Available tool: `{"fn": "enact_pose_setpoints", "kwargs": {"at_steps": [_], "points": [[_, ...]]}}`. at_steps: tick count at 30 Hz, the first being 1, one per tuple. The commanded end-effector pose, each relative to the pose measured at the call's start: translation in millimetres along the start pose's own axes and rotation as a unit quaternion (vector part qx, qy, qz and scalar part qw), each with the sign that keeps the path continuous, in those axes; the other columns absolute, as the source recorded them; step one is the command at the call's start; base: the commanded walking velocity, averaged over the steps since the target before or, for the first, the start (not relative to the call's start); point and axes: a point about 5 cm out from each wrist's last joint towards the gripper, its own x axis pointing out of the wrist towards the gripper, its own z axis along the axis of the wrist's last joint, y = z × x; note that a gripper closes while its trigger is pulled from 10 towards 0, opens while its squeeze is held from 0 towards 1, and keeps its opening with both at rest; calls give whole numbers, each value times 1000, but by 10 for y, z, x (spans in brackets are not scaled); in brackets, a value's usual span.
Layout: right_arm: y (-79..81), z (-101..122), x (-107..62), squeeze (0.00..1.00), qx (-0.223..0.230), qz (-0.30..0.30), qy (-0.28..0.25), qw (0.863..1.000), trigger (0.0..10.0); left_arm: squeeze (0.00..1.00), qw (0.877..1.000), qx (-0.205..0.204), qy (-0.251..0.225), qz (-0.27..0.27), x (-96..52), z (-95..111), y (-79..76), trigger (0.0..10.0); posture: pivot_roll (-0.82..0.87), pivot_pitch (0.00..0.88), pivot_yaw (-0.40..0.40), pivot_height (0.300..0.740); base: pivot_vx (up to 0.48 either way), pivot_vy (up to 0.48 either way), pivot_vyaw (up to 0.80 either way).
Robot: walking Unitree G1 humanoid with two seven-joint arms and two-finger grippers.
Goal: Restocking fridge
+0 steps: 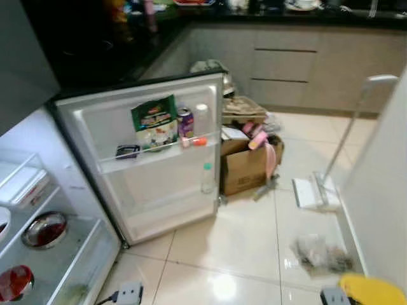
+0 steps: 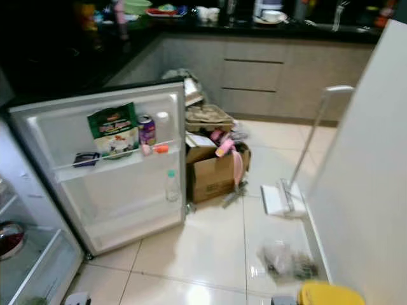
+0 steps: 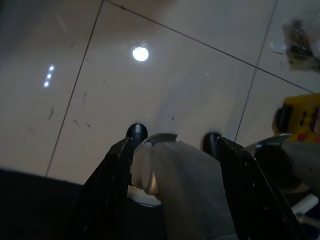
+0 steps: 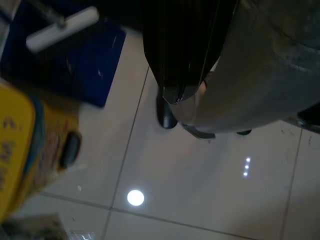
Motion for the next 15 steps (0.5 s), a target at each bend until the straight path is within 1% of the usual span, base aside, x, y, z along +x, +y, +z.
{"fn": "enact_pose_setpoints", "kwargs": {"at_steps": [1, 10, 15], "points": [[-19, 7, -6, 0, -2, -1, -1, 1000, 10000, 0, 1000, -1, 14, 1, -17, -74, 3, 10000, -50, 0, -10, 740, 0, -435, 688], [-26, 31, -5, 0, -13, -5, -7, 1000, 10000, 0, 1000, -3, 15, 0, -14, -82, -8, 10000, -55, 0, -9, 740, 0, -436, 658], [-34, 73, 3, 0, -17, -10, -15, 1000, 10000, 0, 1000, 0, 16, 0, -11, -84, -16, 10000, -58, 0, -7, 740, 0, -434, 0]]}}
